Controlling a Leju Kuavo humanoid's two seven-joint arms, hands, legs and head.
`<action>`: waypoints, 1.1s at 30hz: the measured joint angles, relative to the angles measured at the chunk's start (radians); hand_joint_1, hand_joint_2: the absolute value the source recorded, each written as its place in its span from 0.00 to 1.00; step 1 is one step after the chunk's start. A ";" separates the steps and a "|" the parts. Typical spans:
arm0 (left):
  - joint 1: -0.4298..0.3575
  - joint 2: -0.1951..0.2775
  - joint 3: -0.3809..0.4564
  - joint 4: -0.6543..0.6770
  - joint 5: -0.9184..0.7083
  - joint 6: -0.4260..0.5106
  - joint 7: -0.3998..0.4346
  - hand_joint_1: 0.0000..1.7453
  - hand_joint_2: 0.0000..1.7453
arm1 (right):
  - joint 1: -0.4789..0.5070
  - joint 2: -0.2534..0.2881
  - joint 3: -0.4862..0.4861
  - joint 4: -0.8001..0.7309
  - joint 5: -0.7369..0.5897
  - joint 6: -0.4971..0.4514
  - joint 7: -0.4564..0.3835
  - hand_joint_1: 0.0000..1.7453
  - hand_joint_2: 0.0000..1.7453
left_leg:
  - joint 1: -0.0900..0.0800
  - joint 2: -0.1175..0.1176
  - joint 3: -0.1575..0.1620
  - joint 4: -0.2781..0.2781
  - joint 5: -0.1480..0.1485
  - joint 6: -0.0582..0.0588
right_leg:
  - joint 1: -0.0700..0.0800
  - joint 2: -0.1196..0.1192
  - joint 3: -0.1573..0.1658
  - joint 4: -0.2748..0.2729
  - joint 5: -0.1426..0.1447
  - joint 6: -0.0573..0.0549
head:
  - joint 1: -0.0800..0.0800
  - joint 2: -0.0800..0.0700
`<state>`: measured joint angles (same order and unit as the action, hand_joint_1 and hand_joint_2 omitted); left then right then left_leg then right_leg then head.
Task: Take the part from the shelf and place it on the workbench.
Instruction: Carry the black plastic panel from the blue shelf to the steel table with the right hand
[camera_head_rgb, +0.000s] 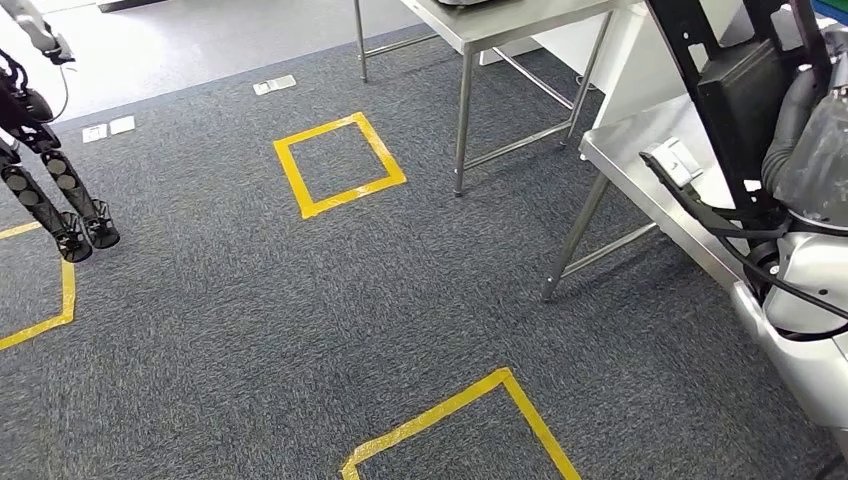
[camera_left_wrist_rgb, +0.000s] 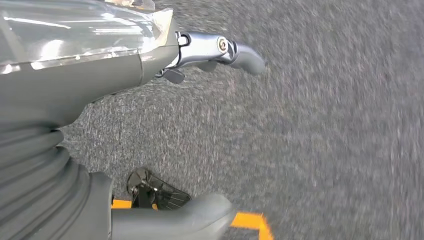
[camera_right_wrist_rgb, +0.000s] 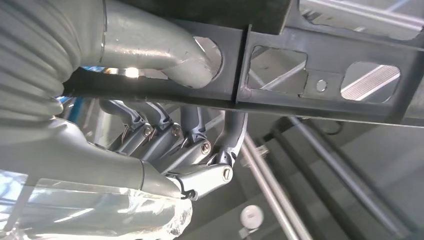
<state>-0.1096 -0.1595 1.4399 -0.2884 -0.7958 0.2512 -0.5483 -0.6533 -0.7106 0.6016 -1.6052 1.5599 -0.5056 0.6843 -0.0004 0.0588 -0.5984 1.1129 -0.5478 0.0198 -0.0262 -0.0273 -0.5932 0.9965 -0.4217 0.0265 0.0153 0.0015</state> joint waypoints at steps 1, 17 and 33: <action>0.001 -0.001 0.000 0.000 0.000 0.000 0.000 0.00 1.00 | -0.001 0.002 0.001 0.000 0.000 0.000 0.000 1.00 1.00 | 0.002 -0.033 -0.030 0.068 -0.036 -0.003 | 0.001 0.013 -0.001 0.000 0.001 -0.005 | -0.002 0.000; -0.002 -0.007 0.001 -0.003 0.027 0.032 0.004 0.00 1.00 | -0.043 0.029 0.039 0.019 0.000 -0.005 0.000 1.00 1.00 | 0.005 -0.045 0.026 -0.109 0.090 0.042 | 0.012 0.051 -0.133 0.218 -0.081 0.017 | 0.010 0.000; 0.005 -0.030 0.007 -0.021 0.061 0.049 0.008 0.00 1.00 | -0.135 0.125 0.144 0.110 0.000 -0.018 0.000 1.00 1.00 | 0.008 -0.058 -0.089 0.163 -0.062 -0.011 | 0.000 0.041 -0.003 0.005 0.001 -0.011 | 0.001 0.000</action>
<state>-0.1050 -0.1896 1.4473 -0.3090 -0.7349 0.2998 -0.5402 -0.7881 -0.5853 0.7459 -1.4948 1.5599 -0.5237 0.6844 0.0081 0.0006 -0.6878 1.2754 -0.6098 0.0087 -0.0259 0.0133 -0.5958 1.0011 -0.4210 0.0157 0.0158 0.0015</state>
